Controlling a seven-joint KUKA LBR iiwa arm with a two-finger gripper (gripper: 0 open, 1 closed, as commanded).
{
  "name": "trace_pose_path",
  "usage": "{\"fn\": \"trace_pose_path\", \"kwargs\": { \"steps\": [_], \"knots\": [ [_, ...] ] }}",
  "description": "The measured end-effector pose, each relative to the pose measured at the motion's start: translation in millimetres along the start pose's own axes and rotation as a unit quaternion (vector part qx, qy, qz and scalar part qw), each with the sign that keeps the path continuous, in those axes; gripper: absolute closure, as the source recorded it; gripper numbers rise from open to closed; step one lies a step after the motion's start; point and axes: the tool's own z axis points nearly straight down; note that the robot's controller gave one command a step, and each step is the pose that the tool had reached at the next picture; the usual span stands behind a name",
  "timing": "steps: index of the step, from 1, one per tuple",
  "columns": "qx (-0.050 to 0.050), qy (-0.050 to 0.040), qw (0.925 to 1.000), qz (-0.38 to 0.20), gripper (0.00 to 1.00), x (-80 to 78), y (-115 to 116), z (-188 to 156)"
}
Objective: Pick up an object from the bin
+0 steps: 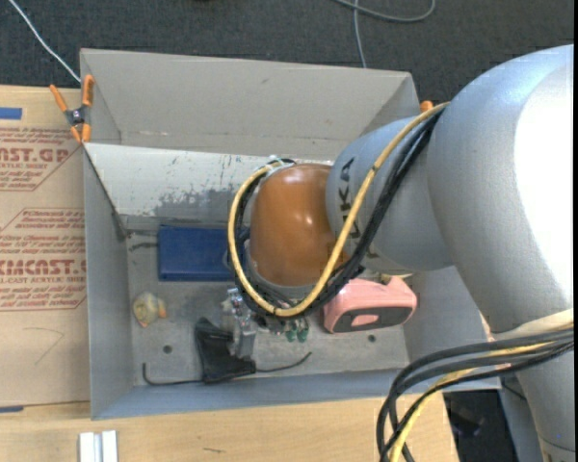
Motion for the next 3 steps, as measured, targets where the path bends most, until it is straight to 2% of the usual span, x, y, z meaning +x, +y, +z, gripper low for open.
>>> {"fn": "trace_pose_path", "kwargs": {
  "steps": [1, 3],
  "knots": [
    [0.000, 0.0016, 1.0000, 0.000, 1.00, 1.0, -0.1, -16.3],
    [0.000, -0.0013, 1.0000, 0.000, 1.00, -0.1, 0.2, -48.0]
  ]
}}
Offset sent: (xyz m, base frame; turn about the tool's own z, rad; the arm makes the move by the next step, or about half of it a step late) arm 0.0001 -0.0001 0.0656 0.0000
